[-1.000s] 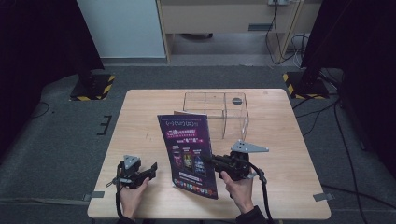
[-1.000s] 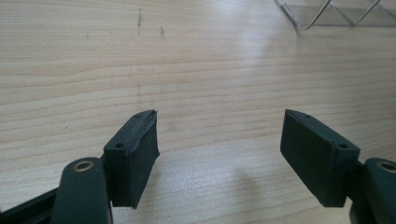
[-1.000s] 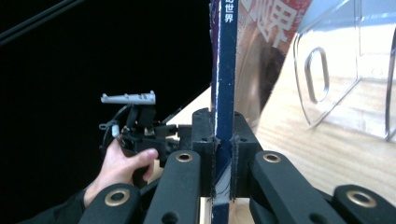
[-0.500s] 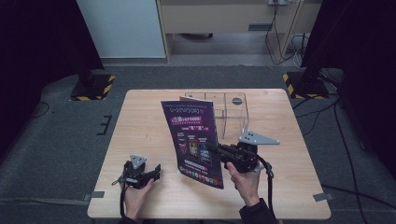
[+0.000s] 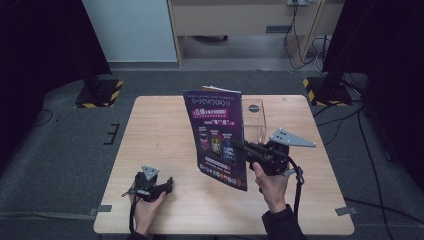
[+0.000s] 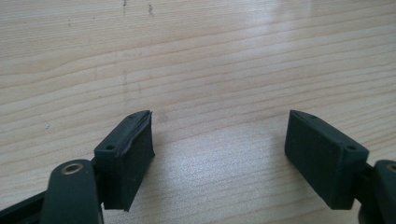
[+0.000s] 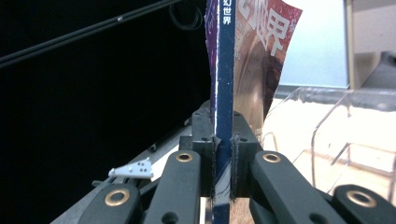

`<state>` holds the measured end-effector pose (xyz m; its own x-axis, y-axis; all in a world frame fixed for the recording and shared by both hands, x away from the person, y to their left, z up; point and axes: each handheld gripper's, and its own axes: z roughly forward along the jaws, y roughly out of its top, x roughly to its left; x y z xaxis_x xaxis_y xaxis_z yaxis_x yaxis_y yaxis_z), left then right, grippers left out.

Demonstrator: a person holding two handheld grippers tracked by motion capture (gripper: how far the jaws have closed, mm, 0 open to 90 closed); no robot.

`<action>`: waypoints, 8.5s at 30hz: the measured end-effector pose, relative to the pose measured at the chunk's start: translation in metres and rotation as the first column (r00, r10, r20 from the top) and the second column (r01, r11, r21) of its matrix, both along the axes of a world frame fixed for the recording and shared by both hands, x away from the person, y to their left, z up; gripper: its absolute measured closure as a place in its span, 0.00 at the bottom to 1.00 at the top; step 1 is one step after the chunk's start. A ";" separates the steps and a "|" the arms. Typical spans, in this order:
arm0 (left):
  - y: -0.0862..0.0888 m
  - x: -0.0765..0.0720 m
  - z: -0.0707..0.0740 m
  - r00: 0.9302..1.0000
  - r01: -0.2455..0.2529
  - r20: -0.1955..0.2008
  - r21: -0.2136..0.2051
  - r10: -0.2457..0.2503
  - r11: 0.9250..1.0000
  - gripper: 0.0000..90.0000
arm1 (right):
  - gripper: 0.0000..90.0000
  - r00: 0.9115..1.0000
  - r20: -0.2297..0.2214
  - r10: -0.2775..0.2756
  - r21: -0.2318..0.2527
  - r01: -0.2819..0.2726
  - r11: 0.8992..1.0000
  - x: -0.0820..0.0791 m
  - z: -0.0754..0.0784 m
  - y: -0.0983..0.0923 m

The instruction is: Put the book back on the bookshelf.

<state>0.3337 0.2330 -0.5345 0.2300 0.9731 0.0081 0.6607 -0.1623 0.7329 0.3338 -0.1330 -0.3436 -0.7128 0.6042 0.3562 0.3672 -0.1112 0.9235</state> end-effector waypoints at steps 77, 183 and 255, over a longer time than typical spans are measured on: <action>0.000 0.002 -0.001 1.000 -0.006 -0.012 0.007 0.006 1.000 0.17 | 0.94 0.882 0.085 -0.463 -0.008 0.465 0.885 0.095 0.009 -0.075; -0.001 0.001 -0.001 1.000 -0.008 -0.012 0.006 0.008 1.000 0.17 | 0.53 0.943 0.036 -0.331 -0.294 0.326 0.898 0.064 -0.071 -0.058; -0.001 0.002 -0.001 1.000 -0.006 -0.011 0.004 0.007 1.000 0.17 | 0.94 0.791 0.202 -0.578 -0.196 0.611 0.767 0.107 -0.063 -0.039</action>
